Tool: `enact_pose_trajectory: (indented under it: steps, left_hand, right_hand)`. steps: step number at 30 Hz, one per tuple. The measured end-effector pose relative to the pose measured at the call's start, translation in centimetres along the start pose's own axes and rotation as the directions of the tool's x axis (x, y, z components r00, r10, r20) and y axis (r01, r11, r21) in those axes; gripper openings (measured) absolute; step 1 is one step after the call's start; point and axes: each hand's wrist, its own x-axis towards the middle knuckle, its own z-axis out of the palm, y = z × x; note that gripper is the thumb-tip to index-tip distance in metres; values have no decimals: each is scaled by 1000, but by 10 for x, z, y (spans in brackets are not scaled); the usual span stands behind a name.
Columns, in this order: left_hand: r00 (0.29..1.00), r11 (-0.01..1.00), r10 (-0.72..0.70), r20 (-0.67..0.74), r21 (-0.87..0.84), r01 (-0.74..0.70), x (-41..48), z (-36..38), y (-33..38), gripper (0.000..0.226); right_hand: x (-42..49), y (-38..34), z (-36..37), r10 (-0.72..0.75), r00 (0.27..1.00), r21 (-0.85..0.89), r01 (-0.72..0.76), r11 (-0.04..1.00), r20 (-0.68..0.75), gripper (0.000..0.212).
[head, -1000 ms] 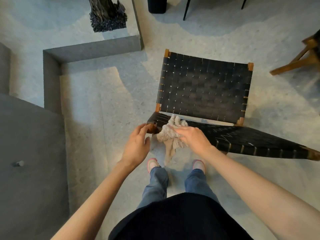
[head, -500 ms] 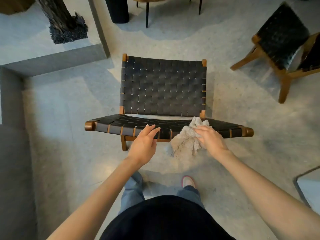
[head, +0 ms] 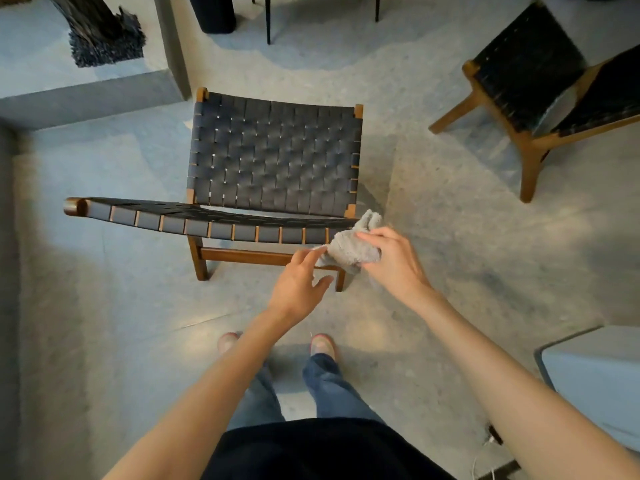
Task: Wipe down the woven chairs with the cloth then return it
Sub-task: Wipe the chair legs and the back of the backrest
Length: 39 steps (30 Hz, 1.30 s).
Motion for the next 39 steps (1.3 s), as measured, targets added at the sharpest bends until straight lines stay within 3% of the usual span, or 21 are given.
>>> enact_pose_trajectory:
  steps: [5, 9, 12, 15, 18, 20, 25, 31, 35, 39]
  left_hand:
    - [1000, 1000, 13, -22, -27, -14, -17, 13, 15, 41]
    - [997, 996, 58, -60, -70, -62, -29, 12, 14, 16]
    - [988, 986, 138, -62, -80, -143, -41, 9, 14, 11]
    - [972, 971, 234, -32, -34, -235, -51, 8, 16, 14]
    - [958, 958, 287, -18, 1, -287, -58, 9, 17, 17]
    - [956, 957, 291, -41, 16, -291, -63, 11, 18, 16]
    - [960, 976, 219, -177, 44, -214, -80, 20, 19, 13]
    - [937, 994, 55, -344, -69, -83, -78, 56, 44, 11]
    - [869, 971, -152, -470, -234, 43, -52, 90, 79, 10]
    - [753, 917, -330, -569, -382, 114, -19, 131, 117, 10]
  right_hand:
    - [-55, 4, -9, -38, 999, 169, 35, 985, 16, 63]
    - [-88, 11, 0, 62, 995, 353, -86, 932, 78, 38]
    - [-102, 12, 9, 163, 981, 430, -194, 882, 109, 29]
    - [-112, 6, 16, 162, 971, 402, -221, 889, 175, 41]
    - [-118, 4, 21, 156, 967, 283, -209, 936, 200, 14]
    - [-122, 5, 18, 148, 976, 199, -179, 963, 161, 9]
    - [-128, 22, -1, 86, 996, 41, -87, 995, 28, 7]
    - [-96, 55, -28, -67, 994, 85, 74, 994, -90, 13]
    - [-57, 86, -49, -142, 986, 153, 154, 976, -90, 15]
    - [-18, 123, -73, -189, 981, 187, 193, 963, -39, 12]
